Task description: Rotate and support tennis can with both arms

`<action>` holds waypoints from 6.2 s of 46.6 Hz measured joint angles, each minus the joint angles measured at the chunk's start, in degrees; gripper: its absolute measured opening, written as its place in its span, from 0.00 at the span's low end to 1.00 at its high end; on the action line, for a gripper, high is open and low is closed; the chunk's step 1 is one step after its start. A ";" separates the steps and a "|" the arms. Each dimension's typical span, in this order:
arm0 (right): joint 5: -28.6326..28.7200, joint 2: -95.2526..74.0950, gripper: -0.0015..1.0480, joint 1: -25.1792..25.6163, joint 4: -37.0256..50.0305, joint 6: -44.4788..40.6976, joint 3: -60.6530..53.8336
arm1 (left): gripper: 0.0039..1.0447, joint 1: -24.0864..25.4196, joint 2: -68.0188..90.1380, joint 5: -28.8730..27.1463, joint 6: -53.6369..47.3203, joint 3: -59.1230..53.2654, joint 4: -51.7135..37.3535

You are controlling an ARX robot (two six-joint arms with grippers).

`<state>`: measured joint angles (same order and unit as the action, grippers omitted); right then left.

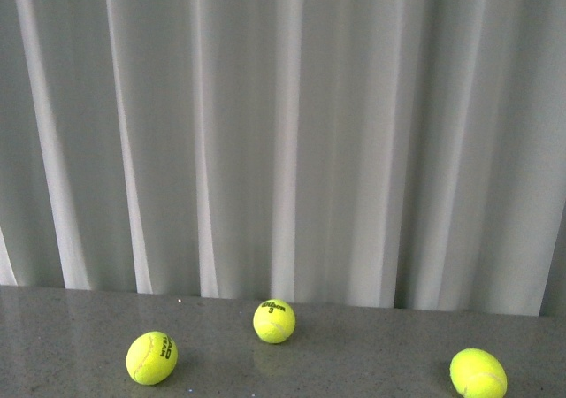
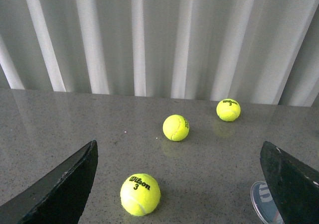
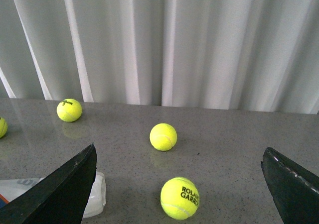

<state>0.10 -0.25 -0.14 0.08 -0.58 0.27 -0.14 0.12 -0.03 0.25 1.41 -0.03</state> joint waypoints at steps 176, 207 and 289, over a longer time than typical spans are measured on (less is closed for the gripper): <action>0.00 0.04 0.93 0.04 -0.04 0.00 0.00 | 0.03 -29.09 119.23 -5.05 -32.13 105.31 60.39; 0.00 0.04 0.93 0.04 -0.04 0.00 0.00 | 0.73 -29.24 116.89 2.75 -23.19 104.54 56.24; 0.00 0.04 0.93 0.04 -0.04 0.00 0.00 | 0.03 -5.11 47.21 -5.29 -0.13 4.98 -40.35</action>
<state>0.10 -0.21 -0.10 0.03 -0.58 0.27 -5.26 47.33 -5.32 0.12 6.39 -40.38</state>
